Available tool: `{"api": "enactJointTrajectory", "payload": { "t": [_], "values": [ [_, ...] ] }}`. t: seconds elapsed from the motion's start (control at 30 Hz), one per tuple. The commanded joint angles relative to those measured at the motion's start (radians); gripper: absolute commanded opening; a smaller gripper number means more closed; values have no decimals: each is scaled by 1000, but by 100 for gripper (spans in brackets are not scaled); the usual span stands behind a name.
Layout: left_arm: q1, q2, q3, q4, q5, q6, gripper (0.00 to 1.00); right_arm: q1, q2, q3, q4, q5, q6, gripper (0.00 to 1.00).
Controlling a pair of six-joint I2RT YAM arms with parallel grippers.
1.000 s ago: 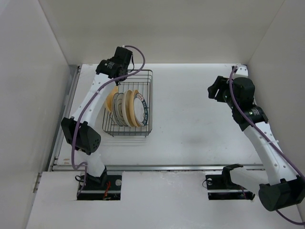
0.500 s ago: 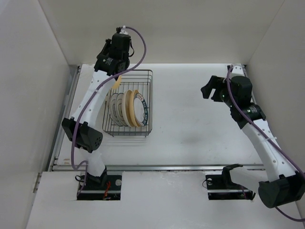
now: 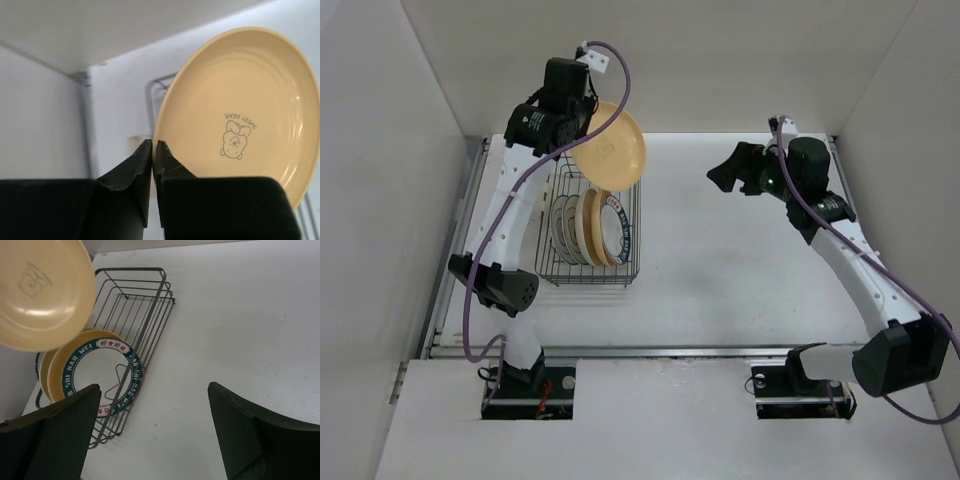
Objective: Unload the plates from the dish rack
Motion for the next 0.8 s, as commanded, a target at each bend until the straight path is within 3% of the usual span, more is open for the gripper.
{"api": "enactJointTrajectory", "payload": {
  "t": [0.0, 0.13, 0.33, 0.5, 0.57, 0.63, 0.67, 0.7, 0.73, 0.77],
  "values": [
    [-8, -8, -30, -151, 418, -114, 0, 16, 70, 56, 99, -119, 42, 94],
    [-8, 29, -65, -160, 576, -127, 0, 51, 125, 45, 145, -168, 51, 94],
    [-8, 61, -75, -149, 778, -170, 0, 73, 169, -8, 167, -125, 93, 94],
    [-8, 72, -111, -130, 812, -189, 0, 97, 220, -42, 188, -138, 93, 82],
    [-8, 72, -125, -114, 823, -213, 0, 110, 252, -42, 176, -112, 93, 73],
    [10, 72, -134, -84, 848, -227, 0, 110, 275, -42, 164, -112, 93, 53],
    [10, 63, -134, -73, 848, -236, 0, 119, 284, -42, 155, -102, 103, 38],
    [21, 63, -134, -73, 848, -248, 0, 119, 284, -33, 155, -93, 103, 13],
    [30, 63, -121, -64, 848, -249, 0, 119, 275, -33, 155, -57, 114, 3],
    [30, 63, -105, -73, 839, -249, 0, 119, 257, -33, 155, -35, 114, 0]
  ]
}}
